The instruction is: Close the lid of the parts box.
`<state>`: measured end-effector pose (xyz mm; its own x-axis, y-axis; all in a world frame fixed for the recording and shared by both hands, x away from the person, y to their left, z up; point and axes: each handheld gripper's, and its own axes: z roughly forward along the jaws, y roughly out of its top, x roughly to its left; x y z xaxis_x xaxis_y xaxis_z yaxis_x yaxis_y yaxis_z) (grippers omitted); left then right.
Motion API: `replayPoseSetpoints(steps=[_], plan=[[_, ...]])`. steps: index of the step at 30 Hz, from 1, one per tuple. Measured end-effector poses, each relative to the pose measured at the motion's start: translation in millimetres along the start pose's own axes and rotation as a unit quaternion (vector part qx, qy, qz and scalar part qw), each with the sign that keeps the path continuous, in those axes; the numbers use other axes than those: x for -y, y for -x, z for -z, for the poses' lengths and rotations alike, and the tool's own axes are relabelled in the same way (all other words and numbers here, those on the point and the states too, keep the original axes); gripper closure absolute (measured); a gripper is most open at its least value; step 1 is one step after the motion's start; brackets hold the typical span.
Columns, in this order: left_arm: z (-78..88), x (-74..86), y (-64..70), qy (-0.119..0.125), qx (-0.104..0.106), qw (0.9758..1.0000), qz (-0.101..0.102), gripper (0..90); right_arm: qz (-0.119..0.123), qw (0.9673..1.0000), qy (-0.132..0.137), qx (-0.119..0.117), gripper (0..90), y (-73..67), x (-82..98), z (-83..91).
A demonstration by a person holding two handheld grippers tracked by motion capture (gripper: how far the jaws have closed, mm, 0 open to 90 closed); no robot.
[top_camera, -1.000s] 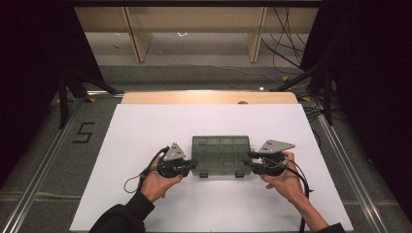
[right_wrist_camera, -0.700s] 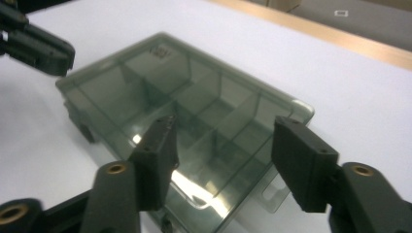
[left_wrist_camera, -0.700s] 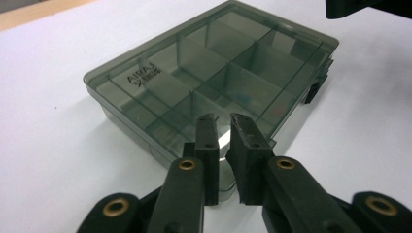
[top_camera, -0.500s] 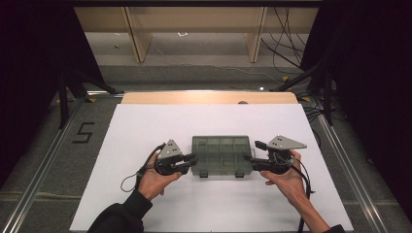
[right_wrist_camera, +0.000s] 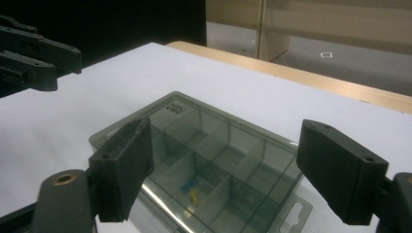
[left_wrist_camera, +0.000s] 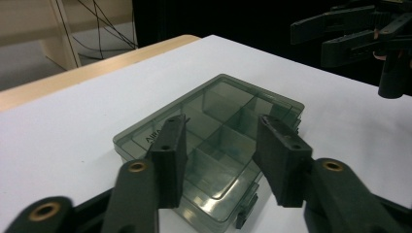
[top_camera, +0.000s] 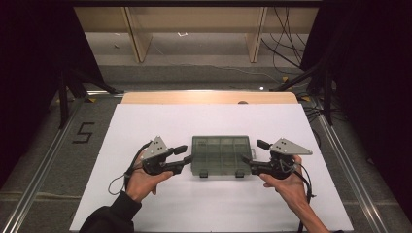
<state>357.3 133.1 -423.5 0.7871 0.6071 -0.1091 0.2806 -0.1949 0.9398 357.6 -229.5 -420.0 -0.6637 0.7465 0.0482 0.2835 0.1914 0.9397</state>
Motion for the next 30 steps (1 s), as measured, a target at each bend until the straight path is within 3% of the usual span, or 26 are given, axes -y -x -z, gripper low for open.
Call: replayPoseSetpoints(steps=[12,13,14,17,18,19,21,23,25,30], plan=[[19.0,2.4,6.5,0.027,-0.006,0.9995,0.015,42.8,0.001,0.9999,0.011,-0.002,17.0,-11.7,2.0,11.3],[20.6,2.4,6.4,0.025,-0.007,0.9997,0.005,41.9,0.003,1.0000,0.009,-0.001,16.9,-12.6,2.0,12.6],[21.8,3.0,7.3,0.026,-0.008,0.9996,0.007,41.7,-0.009,0.9999,0.006,-0.009,16.7,-15.1,2.4,13.5],[25.1,4.3,10.2,0.035,-0.004,0.9994,0.004,40.2,-0.005,0.9998,0.015,-0.008,16.5,-16.6,2.9,17.3],[26.4,4.8,12.6,0.035,-0.007,0.9993,0.012,39.2,-0.004,0.9999,0.010,-0.011,16.5,-17.2,2.8,19.2],[27.5,4.7,12.7,0.037,-0.003,0.9993,0.002,38.4,-0.004,0.9998,0.009,-0.015,16.4,-17.4,3.1,20.8],[28.8,5.6,15.4,0.043,-0.003,0.9990,0.010,36.3,-0.009,0.9998,0.013,-0.009,16.3,-18.5,4.4,23.7],[31.8,5.8,16.3,0.044,-0.003,0.9990,0.000,34.8,-0.016,0.9997,0.018,-0.008,16.3,-19.4,6.3,25.8],[33.3,6.9,18.6,0.042,-0.008,0.9990,0.009,33.1,-0.014,0.9998,0.013,-0.010,16.3,-18.8,7.7,28.8],[35.5,8.2,21.7,0.047,-0.002,0.9989,0.000,30.8,-0.013,0.9998,0.016,-0.007,16.2,-19.2,10.1,32.1]])
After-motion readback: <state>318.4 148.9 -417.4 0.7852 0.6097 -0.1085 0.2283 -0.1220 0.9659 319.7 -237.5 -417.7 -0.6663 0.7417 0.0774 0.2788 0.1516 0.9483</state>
